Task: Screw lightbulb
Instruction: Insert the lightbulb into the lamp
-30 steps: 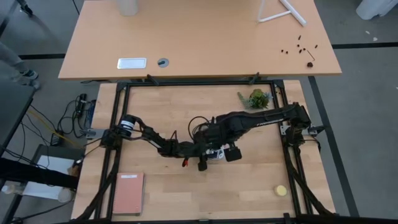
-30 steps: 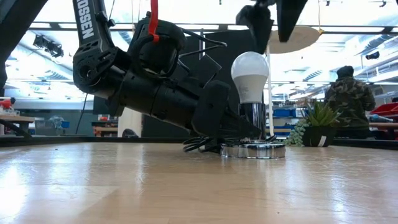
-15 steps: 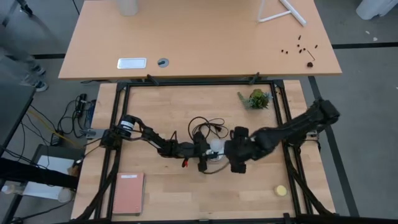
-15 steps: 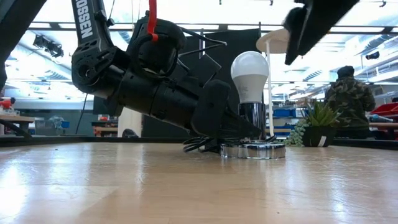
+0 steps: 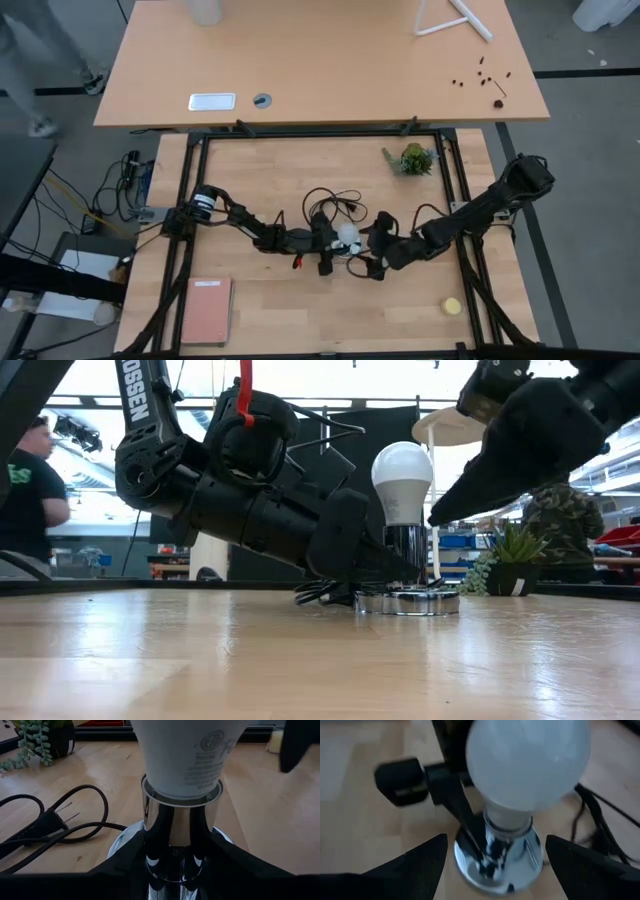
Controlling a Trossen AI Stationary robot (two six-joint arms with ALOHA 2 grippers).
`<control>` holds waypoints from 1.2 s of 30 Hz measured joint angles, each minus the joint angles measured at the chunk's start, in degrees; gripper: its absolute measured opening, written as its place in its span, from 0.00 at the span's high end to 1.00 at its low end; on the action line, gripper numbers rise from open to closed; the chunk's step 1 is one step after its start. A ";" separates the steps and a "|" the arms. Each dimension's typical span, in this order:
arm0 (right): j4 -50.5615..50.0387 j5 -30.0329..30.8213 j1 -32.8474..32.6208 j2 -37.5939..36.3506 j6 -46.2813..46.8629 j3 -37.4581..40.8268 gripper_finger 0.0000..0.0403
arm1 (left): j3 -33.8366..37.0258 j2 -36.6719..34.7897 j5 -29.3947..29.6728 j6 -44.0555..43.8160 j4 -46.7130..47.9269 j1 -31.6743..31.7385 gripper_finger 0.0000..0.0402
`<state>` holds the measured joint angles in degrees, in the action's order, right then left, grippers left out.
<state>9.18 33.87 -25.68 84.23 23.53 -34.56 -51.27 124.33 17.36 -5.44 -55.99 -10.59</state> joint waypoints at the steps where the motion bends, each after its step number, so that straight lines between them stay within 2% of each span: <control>1: 3.49 0.02 0.28 -0.02 -1.50 1.29 0.14 | 0.00 0.00 0.01 -0.23 0.02 0.00 0.55; 5: 10.39 -0.44 1.33 -0.01 -6.83 3.73 0.14 | -0.01 0.00 -0.61 -0.65 0.20 0.02 0.55; 12: 12.27 -8.26 3.84 0.00 -10.45 3.75 0.14 | 0.00 0.00 -2.66 -0.62 0.17 0.00 0.55; 15: 12.22 -9.62 3.93 0.00 -10.64 3.75 0.14 | 0.00 0.00 -2.25 -1.29 0.42 -0.01 0.55; 19: 11.70 -8.89 1.17 -0.02 -9.80 3.77 0.14 | -0.07 0.00 0.11 -2.77 1.19 -0.13 0.55; 25: 8.36 -9.35 -4.97 -1.61 -2.00 3.77 0.14 | -0.04 0.02 2.46 -3.72 1.20 0.09 0.55; 28: 6.88 -2.91 -7.47 -2.66 -0.90 3.71 0.14 | -0.04 0.02 2.18 -3.15 1.20 0.09 0.55; 32: 1.46 1.78 -5.68 -2.82 2.04 3.75 0.14 | 0.02 0.02 0.98 -2.22 1.14 0.20 0.55; 36: 2.39 -0.88 -1.21 -2.80 -0.35 3.75 0.14 | 0.03 0.02 -0.40 -0.92 1.13 0.09 0.55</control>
<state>11.58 32.99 -26.89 81.43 23.19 -30.81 -51.23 124.36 16.95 -6.36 -54.86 -10.50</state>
